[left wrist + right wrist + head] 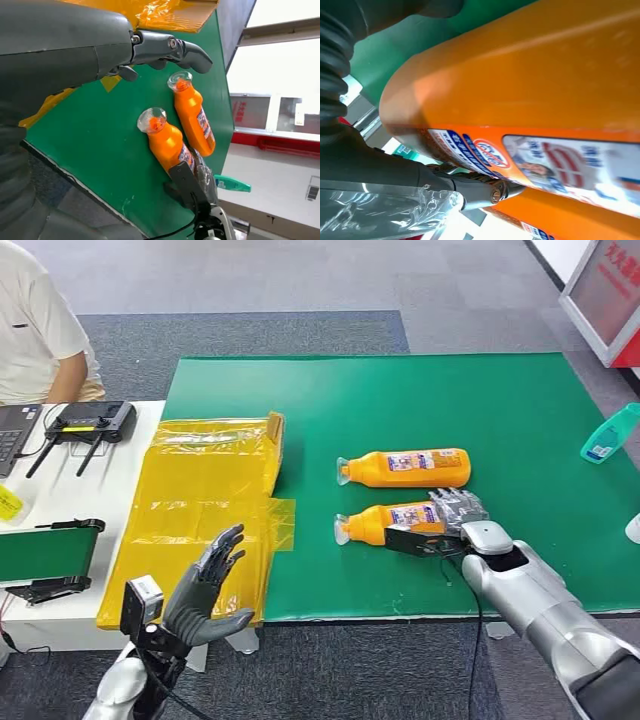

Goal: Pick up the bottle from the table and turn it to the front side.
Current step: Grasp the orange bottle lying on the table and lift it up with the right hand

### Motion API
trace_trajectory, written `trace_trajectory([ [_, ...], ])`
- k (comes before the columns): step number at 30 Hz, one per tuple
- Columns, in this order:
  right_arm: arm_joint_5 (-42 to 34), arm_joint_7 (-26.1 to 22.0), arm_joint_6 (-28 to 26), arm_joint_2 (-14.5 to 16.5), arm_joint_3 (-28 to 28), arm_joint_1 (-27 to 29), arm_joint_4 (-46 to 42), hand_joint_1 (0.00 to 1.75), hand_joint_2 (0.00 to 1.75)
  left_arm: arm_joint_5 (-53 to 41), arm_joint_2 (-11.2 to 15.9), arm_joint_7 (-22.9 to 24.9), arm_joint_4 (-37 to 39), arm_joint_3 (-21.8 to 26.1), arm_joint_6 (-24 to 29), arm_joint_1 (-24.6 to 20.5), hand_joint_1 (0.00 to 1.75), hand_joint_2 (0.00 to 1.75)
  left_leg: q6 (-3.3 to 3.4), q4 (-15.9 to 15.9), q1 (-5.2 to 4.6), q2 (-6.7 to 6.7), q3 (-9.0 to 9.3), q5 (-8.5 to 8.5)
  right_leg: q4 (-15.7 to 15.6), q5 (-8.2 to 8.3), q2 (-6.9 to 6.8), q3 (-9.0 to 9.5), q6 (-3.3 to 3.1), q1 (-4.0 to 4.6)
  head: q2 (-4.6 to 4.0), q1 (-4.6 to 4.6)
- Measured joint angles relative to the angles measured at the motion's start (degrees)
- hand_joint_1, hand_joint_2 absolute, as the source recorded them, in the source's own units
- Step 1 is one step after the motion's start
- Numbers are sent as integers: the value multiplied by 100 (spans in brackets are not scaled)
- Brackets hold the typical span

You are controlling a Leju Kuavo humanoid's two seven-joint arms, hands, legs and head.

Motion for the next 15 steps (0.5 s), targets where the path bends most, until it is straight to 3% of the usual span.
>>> trace_trajectory([
  [6,-124,-11,-3,47,5,27,-72,0,175,7,-14,37,25,-3,-2,1,0,175,1,0,0,0,0,-1,0,-1,0,-1,0,-1,0,0],
  [7,-138,-16,-3,54,7,30,-81,35,175,12,-14,45,37,-3,-2,1,0,175,1,0,0,0,0,-1,0,-1,0,-1,0,0,0,0],
  [10,-150,-37,16,67,24,40,-99,166,175,41,-15,51,63,-4,3,1,0,175,0,0,0,0,0,-1,0,-1,0,-2,0,0,0,-1],
  [11,-152,-44,27,68,33,46,-104,175,175,49,-15,51,67,-4,5,1,0,175,0,0,0,0,-1,-1,0,-1,0,-2,0,0,0,0],
  [15,-170,-67,49,68,81,60,-109,175,175,62,-14,51,78,-3,12,2,0,175,0,0,0,0,-3,-1,0,-1,0,-4,0,0,0,1],
])
